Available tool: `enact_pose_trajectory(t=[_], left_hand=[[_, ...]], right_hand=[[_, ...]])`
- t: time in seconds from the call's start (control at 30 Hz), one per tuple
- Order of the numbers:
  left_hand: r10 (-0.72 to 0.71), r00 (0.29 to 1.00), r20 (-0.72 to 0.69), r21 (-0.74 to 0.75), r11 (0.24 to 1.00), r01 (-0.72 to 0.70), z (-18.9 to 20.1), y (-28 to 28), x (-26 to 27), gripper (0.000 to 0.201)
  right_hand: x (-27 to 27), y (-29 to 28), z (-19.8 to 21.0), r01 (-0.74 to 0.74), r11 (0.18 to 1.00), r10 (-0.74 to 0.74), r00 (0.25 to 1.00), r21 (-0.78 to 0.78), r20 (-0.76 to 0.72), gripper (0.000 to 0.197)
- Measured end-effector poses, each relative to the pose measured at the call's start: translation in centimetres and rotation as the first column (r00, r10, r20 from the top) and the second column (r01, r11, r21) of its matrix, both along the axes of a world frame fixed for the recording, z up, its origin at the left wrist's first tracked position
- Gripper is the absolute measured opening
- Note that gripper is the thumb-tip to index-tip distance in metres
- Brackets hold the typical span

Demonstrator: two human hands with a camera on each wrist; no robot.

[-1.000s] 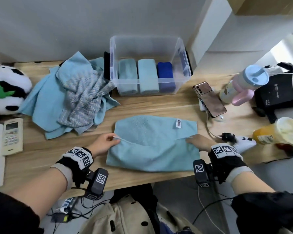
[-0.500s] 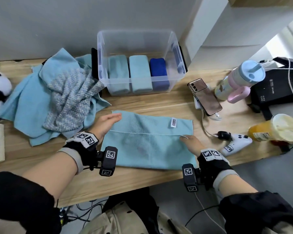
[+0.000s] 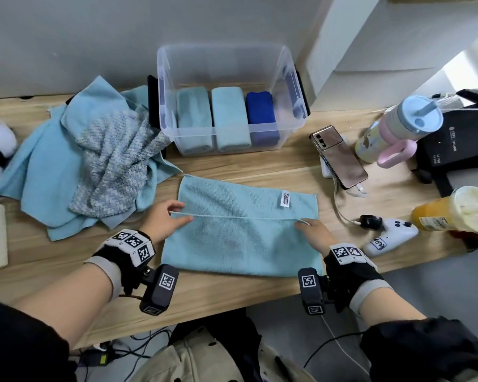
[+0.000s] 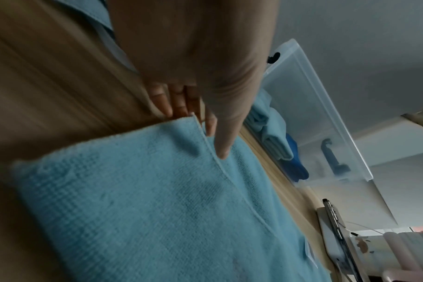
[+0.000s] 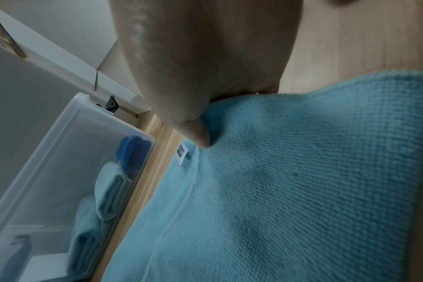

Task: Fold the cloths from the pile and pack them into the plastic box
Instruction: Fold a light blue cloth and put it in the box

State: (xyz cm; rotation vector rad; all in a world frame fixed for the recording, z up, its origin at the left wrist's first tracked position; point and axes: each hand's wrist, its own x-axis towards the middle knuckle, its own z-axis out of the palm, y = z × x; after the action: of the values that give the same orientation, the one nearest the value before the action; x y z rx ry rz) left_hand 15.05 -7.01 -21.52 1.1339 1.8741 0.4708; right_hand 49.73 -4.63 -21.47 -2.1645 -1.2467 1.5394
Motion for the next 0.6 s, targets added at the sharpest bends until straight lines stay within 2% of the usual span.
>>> enact_pose_trajectory(t=[0.1, 0.17, 0.37, 0.47, 0.6], left_hand=[[0.005, 1.000, -0.027, -0.102, 0.995, -0.007, -0.2, -0.3, -0.6, 0.033], [-0.007, 1.000, -0.005, -0.129, 0.992, 0.007, 0.4, -0.1, -1.0, 0.022], [0.046, 0.993, 0.111, 0.046, 0.998, -0.052, 3.2, 1.8, -0.8, 0.012], [0.105, 0.979, 0.175, 0.083, 0.989, -0.121, 3.9, 3.4, -0.4, 0.014], [0.175, 0.969, 0.175, 0.107, 0.975, -0.195, 3.7, 5.4, 0.6, 0.019]], right_hand=[[-0.1, 0.1, 0.3, -0.032, 0.999, 0.031, 0.999, 0.028, 0.041, 0.016], [0.0, 0.1, 0.4, -0.030, 0.998, 0.028, 0.999, 0.054, 0.047, 0.015], [0.7, 0.8, 1.5, -0.019, 0.989, 0.004, 0.995, 0.148, 0.103, 0.012], [1.0, 1.8, 2.2, 0.017, 0.978, -0.042, 0.992, 0.208, 0.118, 0.012], [1.1, 3.2, 2.5, 0.044, 0.970, -0.091, 0.978, 0.240, 0.187, 0.012]])
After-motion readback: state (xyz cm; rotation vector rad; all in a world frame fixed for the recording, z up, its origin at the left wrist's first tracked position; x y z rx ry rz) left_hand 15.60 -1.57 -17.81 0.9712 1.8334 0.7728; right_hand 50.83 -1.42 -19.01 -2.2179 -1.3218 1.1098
